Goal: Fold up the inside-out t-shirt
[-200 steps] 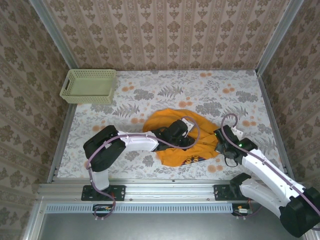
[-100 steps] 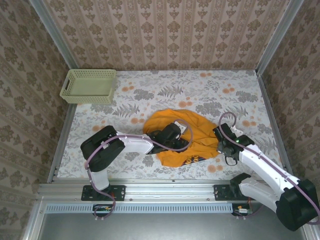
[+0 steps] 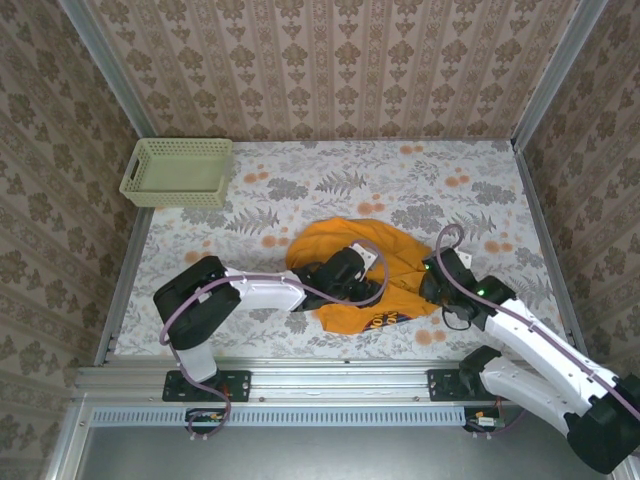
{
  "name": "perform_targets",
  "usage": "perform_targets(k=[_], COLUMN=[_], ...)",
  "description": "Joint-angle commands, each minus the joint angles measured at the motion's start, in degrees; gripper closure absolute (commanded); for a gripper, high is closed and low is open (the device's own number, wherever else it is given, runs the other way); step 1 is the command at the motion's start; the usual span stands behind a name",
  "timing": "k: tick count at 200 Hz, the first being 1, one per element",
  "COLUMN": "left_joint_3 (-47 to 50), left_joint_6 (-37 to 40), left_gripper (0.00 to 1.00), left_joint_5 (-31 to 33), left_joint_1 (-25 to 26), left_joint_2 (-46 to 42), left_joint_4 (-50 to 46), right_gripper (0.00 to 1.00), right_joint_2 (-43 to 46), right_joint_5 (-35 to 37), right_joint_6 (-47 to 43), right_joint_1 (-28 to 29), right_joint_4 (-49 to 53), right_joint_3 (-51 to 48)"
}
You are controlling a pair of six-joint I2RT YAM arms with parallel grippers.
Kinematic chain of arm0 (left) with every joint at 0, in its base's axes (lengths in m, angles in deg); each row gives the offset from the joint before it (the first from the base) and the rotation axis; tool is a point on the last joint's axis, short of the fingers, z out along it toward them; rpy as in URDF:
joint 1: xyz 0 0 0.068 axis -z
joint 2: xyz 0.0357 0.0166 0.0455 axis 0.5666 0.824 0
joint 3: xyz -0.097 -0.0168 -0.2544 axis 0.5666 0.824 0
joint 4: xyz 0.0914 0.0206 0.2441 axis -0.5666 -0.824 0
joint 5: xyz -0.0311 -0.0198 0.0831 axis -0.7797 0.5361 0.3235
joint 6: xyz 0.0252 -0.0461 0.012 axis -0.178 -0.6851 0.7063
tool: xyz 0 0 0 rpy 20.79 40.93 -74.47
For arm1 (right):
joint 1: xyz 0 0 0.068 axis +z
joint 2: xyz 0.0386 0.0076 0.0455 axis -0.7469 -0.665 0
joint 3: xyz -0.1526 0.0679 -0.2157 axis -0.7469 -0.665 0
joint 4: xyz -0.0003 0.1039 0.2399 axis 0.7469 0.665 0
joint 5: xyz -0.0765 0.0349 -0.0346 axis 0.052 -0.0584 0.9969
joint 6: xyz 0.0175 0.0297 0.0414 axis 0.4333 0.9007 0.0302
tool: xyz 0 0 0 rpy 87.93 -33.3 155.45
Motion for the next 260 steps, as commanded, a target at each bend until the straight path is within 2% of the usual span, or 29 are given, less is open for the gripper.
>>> perform_targets(k=[1,22,54,97,143,207,260], left_joint_3=[-1.2,-1.1,-1.0,-0.6,0.0,0.4,0.1], left_joint_6=[1.1,1.1,0.9,1.2,1.0,1.0,0.9], left_gripper=[0.45,0.44,0.44,0.43,0.43,0.42,0.41], left_joint_5=[0.5,0.5,0.1,-0.2,0.0,0.3,-0.2], left_joint_1=[0.1,0.1,0.3,0.7,0.7,0.7,0.8], left_joint_2=[-0.3,-0.2,0.2,0.0,-0.2,-0.5,-0.1], left_joint_4=[-1.4,-1.5,-1.1,-0.9,-0.4,-0.4,-0.2], right_gripper=[0.59,0.55,0.51,0.65,0.74,0.72,0.6], right_joint_2=[-0.9,-2.1,-6.6,-8.8,-11.5,-9.8,-2.4], right_joint_5=[-8.8,-11.9,-10.8,-11.7,-12.8,-15.2,-15.3], right_joint_6=[0.9,1.5,0.4,-1.6,-3.8,-6.4,-11.8], right_joint_1=[0.2,0.2,-0.1,-1.0,-3.3,-4.8,-4.8], right_joint_4=[-10.8,-17.5,-20.0,-23.0,-23.1,-20.4,-23.3], right_joint_3=[-3.1,-4.0,-2.7,0.1,2.3,2.5,-7.0])
